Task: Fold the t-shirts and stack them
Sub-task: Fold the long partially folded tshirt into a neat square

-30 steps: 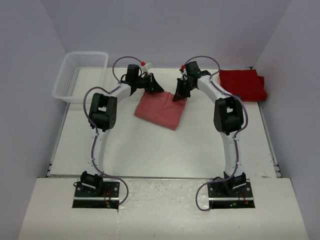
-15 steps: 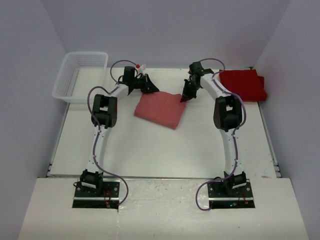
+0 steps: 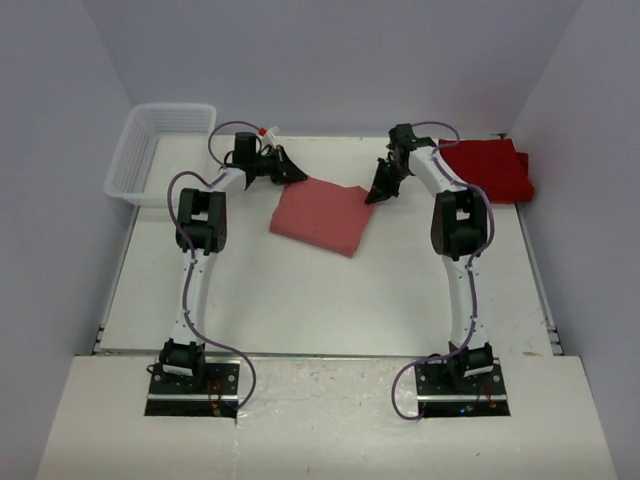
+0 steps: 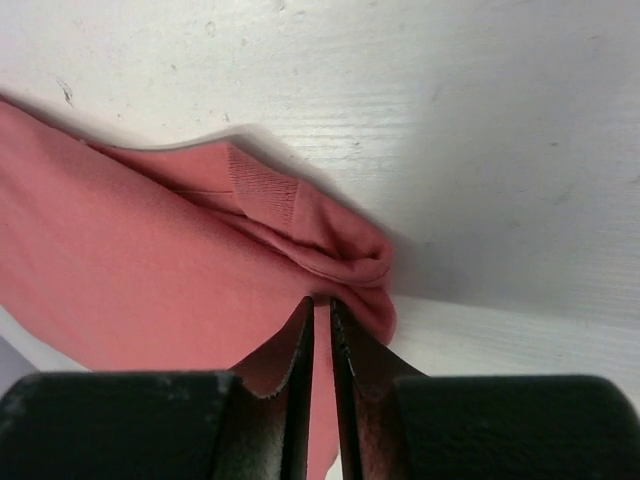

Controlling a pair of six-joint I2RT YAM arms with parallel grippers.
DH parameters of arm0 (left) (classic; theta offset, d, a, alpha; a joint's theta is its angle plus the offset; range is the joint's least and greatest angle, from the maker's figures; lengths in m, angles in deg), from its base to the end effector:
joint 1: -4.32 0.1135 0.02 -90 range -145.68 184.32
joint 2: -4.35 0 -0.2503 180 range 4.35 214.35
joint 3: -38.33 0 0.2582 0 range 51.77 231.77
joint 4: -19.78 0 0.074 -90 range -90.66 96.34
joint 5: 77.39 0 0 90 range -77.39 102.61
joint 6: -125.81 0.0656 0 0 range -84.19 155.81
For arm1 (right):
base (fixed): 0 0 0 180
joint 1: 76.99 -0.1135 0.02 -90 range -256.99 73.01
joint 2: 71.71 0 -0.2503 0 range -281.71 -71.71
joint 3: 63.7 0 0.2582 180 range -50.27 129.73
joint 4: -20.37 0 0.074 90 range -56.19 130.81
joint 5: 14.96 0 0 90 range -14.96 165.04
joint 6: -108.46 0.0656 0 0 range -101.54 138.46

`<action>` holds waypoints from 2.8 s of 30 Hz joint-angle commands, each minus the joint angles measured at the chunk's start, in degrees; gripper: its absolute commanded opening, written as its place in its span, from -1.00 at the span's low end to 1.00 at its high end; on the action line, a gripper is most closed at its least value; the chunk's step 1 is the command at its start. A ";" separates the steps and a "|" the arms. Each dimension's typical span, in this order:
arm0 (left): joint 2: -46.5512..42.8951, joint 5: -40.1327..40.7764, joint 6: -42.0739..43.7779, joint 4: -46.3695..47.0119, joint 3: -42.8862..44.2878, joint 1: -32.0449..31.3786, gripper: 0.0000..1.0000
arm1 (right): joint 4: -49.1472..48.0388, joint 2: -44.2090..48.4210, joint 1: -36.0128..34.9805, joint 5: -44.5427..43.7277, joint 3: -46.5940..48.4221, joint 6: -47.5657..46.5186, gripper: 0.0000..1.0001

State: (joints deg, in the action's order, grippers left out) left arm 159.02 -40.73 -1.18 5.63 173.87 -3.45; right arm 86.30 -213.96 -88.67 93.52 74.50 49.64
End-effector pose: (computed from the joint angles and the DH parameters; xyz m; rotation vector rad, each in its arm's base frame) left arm 0.5723 -0.1312 0.0739 0.0218 2.2273 -1.4403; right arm 0.5071 0.1261 0.1205 0.4048 2.8426 0.6197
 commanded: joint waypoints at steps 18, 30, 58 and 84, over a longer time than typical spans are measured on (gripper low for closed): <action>-13.77 2.02 2.55 1.83 -3.10 3.99 -0.75 | -15.05 21.58 4.48 8.12 -16.56 -6.92 -0.45; -28.45 2.45 3.77 0.80 -15.92 -1.79 -0.51 | -17.68 18.16 4.39 21.25 -22.55 -3.68 0.69; -25.83 31.80 7.73 -9.91 -30.35 -10.34 -0.87 | -15.93 12.27 3.60 16.77 -21.67 -1.12 0.68; -36.01 33.13 -1.15 2.64 -60.74 -18.07 -0.95 | -29.28 30.37 0.17 7.98 -54.01 0.37 0.68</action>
State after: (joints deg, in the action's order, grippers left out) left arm 122.16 -10.57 -2.10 15.60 118.66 -19.08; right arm 59.83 -185.77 -88.41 106.19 24.12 50.05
